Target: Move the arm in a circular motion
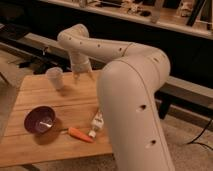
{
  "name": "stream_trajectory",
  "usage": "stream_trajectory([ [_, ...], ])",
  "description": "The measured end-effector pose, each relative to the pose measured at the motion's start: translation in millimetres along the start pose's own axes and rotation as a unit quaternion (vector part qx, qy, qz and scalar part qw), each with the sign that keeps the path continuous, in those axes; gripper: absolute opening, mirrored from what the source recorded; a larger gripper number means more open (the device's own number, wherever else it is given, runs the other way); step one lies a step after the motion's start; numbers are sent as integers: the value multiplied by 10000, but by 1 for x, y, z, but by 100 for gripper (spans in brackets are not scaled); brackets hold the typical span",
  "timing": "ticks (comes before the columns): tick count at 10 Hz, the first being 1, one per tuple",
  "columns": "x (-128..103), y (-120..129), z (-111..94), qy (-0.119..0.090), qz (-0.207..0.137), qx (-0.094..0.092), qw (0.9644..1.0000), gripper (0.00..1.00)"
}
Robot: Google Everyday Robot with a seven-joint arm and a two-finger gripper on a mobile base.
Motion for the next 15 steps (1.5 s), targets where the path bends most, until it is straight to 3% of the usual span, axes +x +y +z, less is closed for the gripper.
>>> stream_trajectory([
  [3,-9,46,9,66,-388,-95,9992,65],
  [5,11,91,16,275,-807,-169,9962,65],
  [9,70,138,14,575,-1311,-297,9893,65],
  [12,121,133,9,732,-1304,-386,9880,65],
  [15,167,88,4,795,-815,-484,9923,65],
])
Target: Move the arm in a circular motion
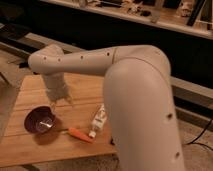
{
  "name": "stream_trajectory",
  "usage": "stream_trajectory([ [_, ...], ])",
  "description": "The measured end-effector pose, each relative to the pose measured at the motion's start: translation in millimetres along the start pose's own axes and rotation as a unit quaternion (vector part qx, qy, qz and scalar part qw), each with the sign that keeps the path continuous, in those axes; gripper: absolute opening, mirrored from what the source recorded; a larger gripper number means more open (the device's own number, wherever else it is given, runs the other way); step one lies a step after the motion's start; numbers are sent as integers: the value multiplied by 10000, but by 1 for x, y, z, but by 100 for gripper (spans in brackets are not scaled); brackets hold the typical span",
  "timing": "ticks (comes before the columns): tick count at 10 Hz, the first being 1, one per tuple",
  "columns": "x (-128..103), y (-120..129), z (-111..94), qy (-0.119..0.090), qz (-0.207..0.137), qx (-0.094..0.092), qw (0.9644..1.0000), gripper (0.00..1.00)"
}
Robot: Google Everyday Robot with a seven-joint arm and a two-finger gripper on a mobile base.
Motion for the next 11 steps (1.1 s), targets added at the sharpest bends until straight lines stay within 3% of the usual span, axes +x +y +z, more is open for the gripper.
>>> stream_trajectory([
  [3,35,-57,-10,-133,611,56,9980,65],
  [5,42,-104,-22,-287,1017,183,9942,65],
  [8,20,-158,-39,-490,1298,389,9896,65],
  [9,-1,-172,-46,-576,1305,483,9886,65],
  [11,-33,-179,-51,-696,1230,588,9882,65],
])
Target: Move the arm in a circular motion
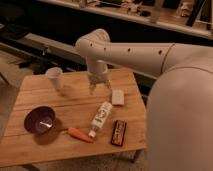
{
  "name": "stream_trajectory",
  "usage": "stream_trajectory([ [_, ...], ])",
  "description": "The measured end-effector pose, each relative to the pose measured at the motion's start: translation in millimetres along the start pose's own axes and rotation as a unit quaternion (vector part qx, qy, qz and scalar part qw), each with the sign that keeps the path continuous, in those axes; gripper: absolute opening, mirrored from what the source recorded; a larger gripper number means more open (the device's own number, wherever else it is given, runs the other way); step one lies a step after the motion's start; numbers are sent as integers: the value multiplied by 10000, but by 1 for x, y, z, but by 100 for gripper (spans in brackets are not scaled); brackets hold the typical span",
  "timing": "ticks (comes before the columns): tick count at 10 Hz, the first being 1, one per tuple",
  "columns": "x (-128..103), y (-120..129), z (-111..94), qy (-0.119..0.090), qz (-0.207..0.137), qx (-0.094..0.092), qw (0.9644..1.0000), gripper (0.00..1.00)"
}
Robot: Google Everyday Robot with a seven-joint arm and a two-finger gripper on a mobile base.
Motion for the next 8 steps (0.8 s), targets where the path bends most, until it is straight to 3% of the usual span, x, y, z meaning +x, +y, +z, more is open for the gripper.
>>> stream_trajectory([
  [2,-45,21,0,-145,-181,12,9997,65],
  [4,-76,51,0,-230,-403,-5,9989,65],
  [7,-100,94,1,-282,-751,-58,9968,65],
  [8,-103,120,3,-265,-992,-107,9947,65],
])
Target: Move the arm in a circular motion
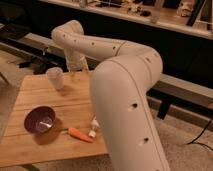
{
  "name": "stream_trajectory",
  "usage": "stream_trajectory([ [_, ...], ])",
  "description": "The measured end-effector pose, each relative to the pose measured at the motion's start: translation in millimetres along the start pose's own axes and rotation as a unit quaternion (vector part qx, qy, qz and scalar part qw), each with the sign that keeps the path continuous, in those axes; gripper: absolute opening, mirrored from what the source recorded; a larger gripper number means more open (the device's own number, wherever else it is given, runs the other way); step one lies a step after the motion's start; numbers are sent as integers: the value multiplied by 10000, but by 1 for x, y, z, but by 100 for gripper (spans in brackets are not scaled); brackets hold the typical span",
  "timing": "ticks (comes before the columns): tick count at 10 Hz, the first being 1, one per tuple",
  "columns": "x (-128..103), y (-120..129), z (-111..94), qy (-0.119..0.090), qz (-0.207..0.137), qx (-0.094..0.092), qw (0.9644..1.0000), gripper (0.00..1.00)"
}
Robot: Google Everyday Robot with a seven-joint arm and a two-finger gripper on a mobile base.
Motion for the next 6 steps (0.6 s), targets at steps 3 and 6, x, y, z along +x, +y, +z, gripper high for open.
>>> stream_trajectory([
  [3,13,55,8,160,-540,-229,9982,65],
  [6,49,95,5,228,-861,-496,9948,65],
])
